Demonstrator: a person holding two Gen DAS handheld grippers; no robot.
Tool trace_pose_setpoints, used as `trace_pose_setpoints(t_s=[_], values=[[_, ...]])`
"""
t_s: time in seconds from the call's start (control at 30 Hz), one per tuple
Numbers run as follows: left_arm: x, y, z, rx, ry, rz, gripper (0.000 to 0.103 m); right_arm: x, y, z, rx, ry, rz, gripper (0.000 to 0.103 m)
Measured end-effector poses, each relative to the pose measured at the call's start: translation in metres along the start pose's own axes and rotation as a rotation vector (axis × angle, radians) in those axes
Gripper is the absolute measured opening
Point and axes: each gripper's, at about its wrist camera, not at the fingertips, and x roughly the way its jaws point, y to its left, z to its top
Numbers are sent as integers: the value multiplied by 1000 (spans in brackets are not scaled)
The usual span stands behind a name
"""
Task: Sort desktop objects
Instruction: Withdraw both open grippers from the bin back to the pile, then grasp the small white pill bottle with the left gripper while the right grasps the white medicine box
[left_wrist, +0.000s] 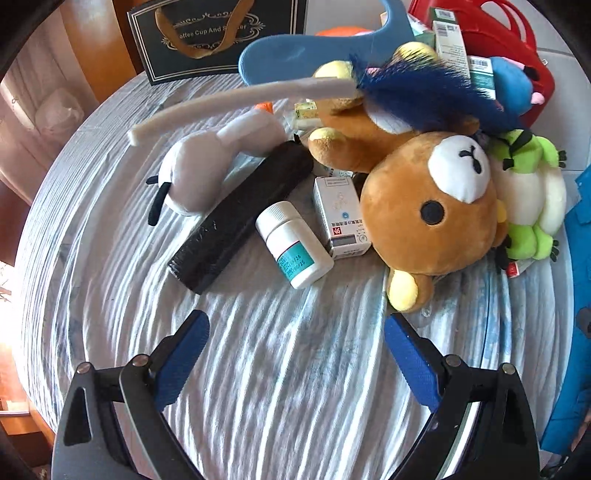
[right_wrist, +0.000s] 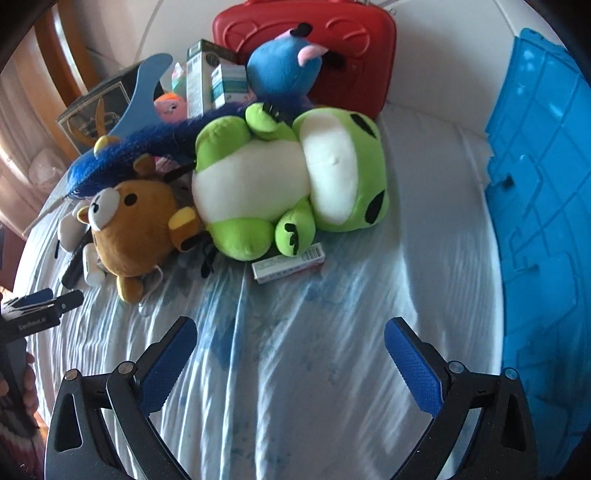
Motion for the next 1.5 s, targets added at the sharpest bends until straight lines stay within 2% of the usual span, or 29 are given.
trace_pose_setpoints(t_s=[0.13,0.3,0.5,0.7,0.8,0.83,0.87,0.9,0.97,1.0,1.07,1.27,1.5], values=[[17,-7,17,1,12,17,97,41,-3,12,-12,57,15,103],[37,-12,30,21,32,43,97,75,-6,26,-20,75,9,103],[57,-13,30,29,67,43,97,98,-2,30,-98,65,-12,103],[56,-14,24,36,41,30,95,112,0,27,-160,58,12,103],[50,-15,21,46,25,23,81,114,-2,20,-159,66,33,103],[48,-15,20,46,19,22,71,114,-3,17,-156,60,36,103],[46,-14,19,45,16,21,61,112,-4,15,-154,51,43,99],[44,-14,19,42,15,21,57,110,-4,14,-156,42,48,90],[42,-12,18,36,17,19,48,108,-4,12,-166,38,40,78],[41,-11,17,33,19,18,47,107,-4,11,-171,36,35,75],[39,-11,14,34,21,20,40,105,-6,10,-174,30,34,75],[25,-14,1,58,14,17,38,88,-15,3,-147,7,15,75],[-14,-23,-14,98,-48,4,34,52,-26,-15,-123,-30,2,74]])
